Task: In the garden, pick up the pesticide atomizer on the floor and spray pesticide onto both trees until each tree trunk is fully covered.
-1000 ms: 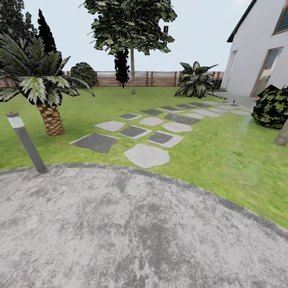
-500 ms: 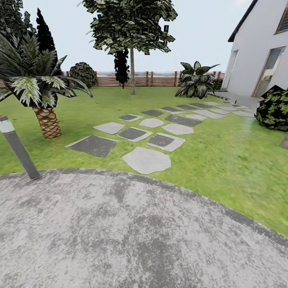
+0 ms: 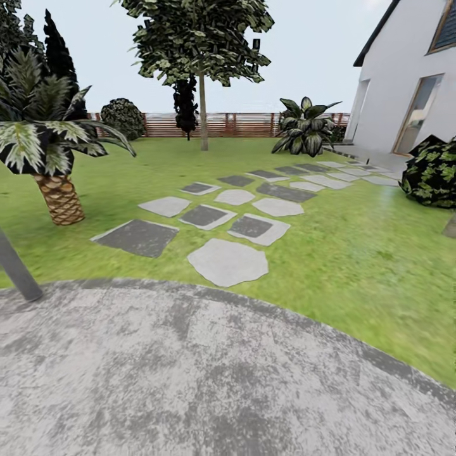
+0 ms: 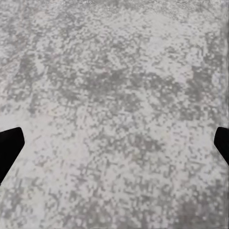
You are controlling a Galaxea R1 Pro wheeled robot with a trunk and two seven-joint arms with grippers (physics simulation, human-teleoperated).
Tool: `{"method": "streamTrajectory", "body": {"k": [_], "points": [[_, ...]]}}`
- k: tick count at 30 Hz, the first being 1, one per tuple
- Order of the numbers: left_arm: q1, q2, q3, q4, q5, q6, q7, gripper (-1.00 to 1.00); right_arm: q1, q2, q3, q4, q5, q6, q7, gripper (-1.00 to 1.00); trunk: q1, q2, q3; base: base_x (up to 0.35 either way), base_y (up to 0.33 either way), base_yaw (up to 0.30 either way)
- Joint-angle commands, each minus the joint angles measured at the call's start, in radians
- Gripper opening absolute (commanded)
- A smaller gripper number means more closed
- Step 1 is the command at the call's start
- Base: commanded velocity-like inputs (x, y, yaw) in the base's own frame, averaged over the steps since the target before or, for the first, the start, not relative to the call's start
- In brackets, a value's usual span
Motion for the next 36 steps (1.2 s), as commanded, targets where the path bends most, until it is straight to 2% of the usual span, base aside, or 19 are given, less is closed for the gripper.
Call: {"method": "streamTrajectory", "body": {"k": [1, 36], "points": [[0.000, 0.000, 0.001, 0.001, 0.002, -0.003, 0.000, 1.00, -0.001, 0.000, 0.000, 0.001, 0.001, -0.003, -0.001, 1.00, 0.000, 0.000, -0.001, 0.340, 0.000, -0.219], [0.000, 0.000, 0.001, 0.001, 0.002, -0.003, 0.000, 1.00, -0.001, 0.000, 0.000, 0.001, 0.001, -0.003, 0.000, 1.00, 0.000, 0.000, -0.001, 0.340, 0.000, -0.014]]}}
